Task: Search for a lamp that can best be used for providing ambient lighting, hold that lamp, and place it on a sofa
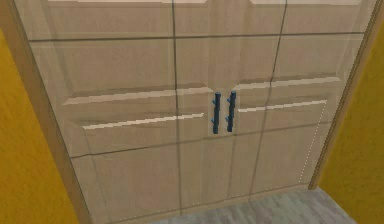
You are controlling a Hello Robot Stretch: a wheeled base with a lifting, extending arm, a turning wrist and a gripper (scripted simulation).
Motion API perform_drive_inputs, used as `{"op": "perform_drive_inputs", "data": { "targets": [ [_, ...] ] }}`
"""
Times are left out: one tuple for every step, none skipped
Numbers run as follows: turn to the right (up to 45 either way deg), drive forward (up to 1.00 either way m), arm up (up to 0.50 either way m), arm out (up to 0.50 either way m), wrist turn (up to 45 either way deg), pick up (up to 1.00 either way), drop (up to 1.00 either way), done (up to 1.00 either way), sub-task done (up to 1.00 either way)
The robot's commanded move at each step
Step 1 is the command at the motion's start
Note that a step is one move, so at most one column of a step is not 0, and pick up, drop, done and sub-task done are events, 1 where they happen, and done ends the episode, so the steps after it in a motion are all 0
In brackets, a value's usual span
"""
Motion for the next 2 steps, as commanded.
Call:
{"op": "perform_drive_inputs", "data": {
  "targets": [
    [0.0,0.00,0.00,0.38,0.0,0.00,0.00,0.00,0.00],
    [0.0,0.00,0.00,0.00,45.0,0.00,0.00,0.00,0.00]
  ]
}}
